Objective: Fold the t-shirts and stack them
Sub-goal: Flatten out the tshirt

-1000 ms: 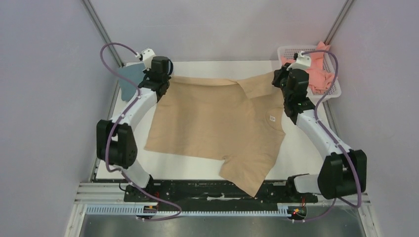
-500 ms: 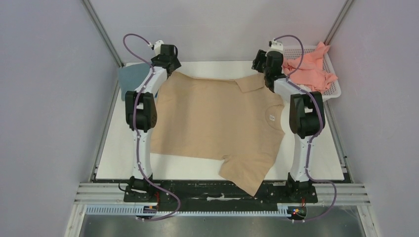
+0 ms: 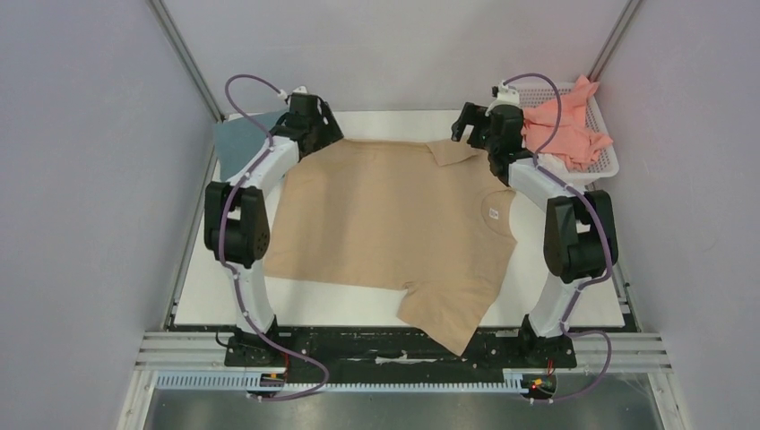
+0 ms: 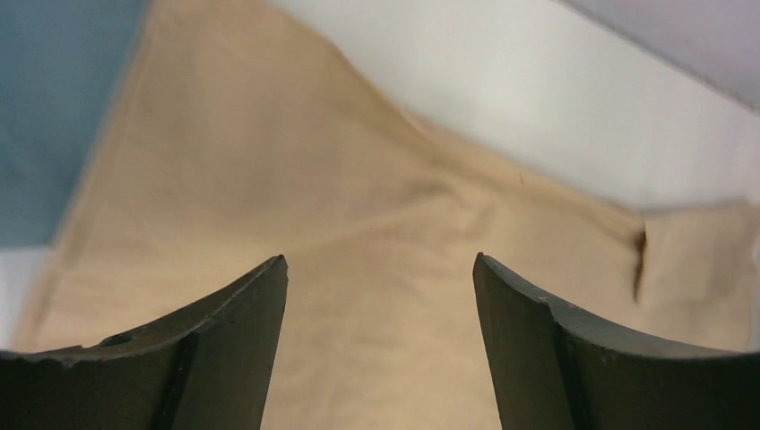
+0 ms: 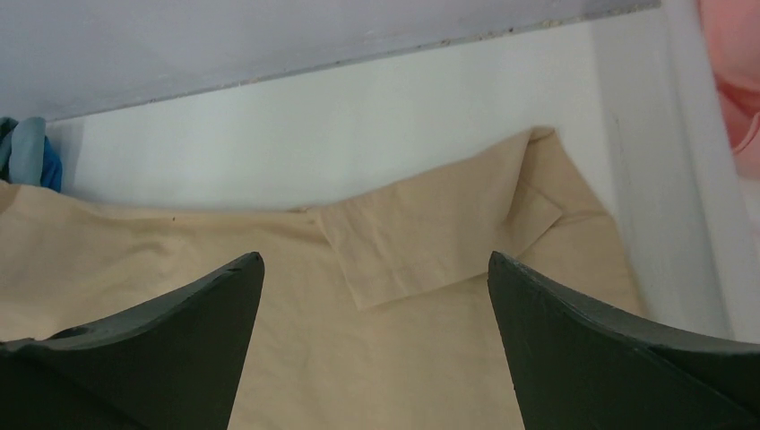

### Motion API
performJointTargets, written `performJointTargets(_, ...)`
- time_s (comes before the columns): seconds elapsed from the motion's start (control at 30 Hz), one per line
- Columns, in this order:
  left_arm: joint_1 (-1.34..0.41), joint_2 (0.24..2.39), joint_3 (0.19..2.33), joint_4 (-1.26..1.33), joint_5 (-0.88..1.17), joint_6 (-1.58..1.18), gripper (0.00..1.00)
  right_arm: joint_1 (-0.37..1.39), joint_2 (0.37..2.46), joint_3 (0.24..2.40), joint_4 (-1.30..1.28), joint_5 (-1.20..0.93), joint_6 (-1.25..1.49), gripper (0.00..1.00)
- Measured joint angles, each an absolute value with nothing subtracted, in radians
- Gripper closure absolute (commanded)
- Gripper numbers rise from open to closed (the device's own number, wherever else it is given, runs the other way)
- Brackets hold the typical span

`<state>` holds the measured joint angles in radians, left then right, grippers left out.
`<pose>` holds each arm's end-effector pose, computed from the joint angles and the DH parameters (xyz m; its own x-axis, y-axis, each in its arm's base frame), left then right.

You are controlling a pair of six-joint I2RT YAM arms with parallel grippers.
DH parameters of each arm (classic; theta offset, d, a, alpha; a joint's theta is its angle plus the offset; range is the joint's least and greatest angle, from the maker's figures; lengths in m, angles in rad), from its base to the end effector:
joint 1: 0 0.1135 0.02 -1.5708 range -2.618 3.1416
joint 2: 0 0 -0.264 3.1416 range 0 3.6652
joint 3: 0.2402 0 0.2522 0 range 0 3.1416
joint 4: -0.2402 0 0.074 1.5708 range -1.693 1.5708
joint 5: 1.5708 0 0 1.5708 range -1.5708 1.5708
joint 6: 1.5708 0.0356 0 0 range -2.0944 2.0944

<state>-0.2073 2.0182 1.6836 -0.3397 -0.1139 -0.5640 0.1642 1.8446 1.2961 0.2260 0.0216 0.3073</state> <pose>0.4615 -0.0929 0.2595 -0.5792 -0.4209 -0.6981 -0.2272 0.9058 -0.3576 0.4299 0.0704 0.2564 -0.3413 0.2500 -0.9061 -0.0419 0.9590 0.2804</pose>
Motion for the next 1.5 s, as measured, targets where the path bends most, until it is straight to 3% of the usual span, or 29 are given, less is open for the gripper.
performJointTargets(0.2,-0.418,1.827,1.385,-0.289,-0.086,-0.572,0.18,0.187,1.856,1.248,0.162,-0.014,0.363,0.02)
performJointTargets(0.5,-0.650,1.791,1.161,-0.222,-0.013,-0.572,0.17,0.200,2.019,1.286,0.135,-0.034,0.412,0.02)
performJointTargets(0.7,-0.680,1.795,1.098,-0.176,0.010,-0.572,0.18,0.200,2.099,1.338,0.146,-0.034,0.435,0.02)
performJointTargets(0.97,-0.678,1.771,0.972,-0.040,0.004,-0.594,0.18,0.200,2.280,1.559,0.244,-0.036,0.463,0.02)
performJointTargets(1.3,-0.673,1.765,0.928,0.063,0.028,-0.603,0.18,0.201,2.648,2.062,0.457,0.047,0.516,0.02)
performJointTargets(1.5,-0.673,1.765,0.936,0.054,0.028,-0.604,0.17,0.201,2.577,1.985,0.499,0.078,0.474,0.02)
